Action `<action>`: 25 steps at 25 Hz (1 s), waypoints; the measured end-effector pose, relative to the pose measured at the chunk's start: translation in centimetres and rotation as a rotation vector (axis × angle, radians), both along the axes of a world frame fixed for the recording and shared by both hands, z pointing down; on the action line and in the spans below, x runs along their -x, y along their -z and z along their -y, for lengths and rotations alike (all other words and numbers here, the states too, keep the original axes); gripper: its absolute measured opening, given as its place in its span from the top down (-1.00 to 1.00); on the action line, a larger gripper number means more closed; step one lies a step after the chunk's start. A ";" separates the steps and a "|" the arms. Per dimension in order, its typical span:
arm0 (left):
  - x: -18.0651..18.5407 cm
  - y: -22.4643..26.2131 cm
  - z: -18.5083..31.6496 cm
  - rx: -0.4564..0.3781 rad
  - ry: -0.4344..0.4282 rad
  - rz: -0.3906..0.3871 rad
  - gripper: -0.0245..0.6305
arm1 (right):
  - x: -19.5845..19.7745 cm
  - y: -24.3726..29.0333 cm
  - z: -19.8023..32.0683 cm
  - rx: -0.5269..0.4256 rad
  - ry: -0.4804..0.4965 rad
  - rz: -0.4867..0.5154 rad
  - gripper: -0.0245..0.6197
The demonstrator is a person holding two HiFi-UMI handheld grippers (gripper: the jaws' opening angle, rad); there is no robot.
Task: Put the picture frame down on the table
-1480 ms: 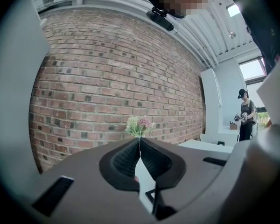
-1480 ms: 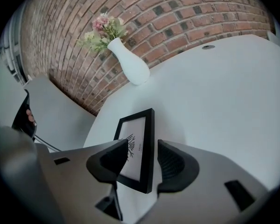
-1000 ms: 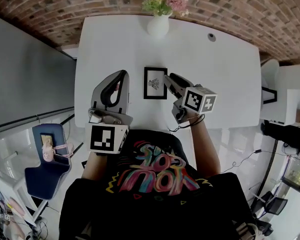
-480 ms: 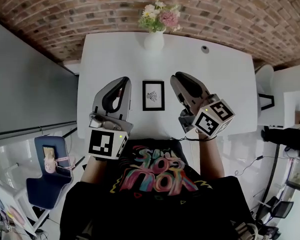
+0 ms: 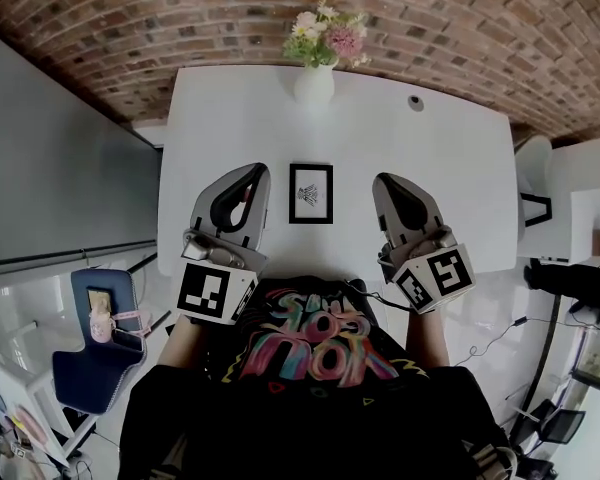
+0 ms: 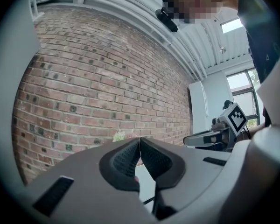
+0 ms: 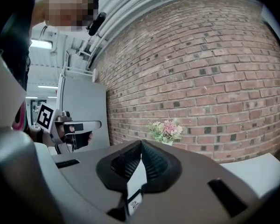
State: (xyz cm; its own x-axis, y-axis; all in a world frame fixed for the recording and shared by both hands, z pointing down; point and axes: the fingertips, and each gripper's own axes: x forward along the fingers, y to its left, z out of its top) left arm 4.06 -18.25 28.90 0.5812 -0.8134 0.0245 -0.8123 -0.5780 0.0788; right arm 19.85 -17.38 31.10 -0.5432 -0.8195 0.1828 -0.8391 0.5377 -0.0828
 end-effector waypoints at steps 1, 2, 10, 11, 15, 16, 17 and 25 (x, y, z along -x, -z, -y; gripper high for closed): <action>0.0 -0.1 -0.1 0.001 -0.004 0.005 0.85 | -0.1 0.0 -0.2 0.000 -0.001 0.006 0.85; -0.1 -0.2 -0.1 0.001 -0.009 0.007 0.85 | -0.1 0.0 -0.2 0.002 -0.001 0.017 0.85; -0.7 0.1 -0.6 -0.014 -0.029 -0.003 0.85 | 1.0 0.7 -0.5 -0.014 0.038 0.025 0.86; -0.7 0.4 -0.6 -0.017 -0.022 -0.020 0.85 | 1.2 0.7 -0.5 -0.017 0.043 0.022 0.86; -0.7 0.1 -1.0 -0.008 -0.028 0.001 0.85 | 1.8 0.8 -0.7 -0.020 0.061 0.014 0.86; -0.7 0.2 -1.0 -0.010 -0.023 -0.009 0.85 | 1.8 0.7 -0.8 -0.021 0.063 0.014 0.86; -0.7 0.4 -1.0 -0.014 -0.020 -0.018 0.85 | 1.7 0.7 -0.9 -0.021 0.063 0.015 0.86; -0.8 -0.7 -1.1 0.009 -0.035 0.011 0.85 | 1.5 0.3 -0.9 -0.018 0.053 0.014 0.86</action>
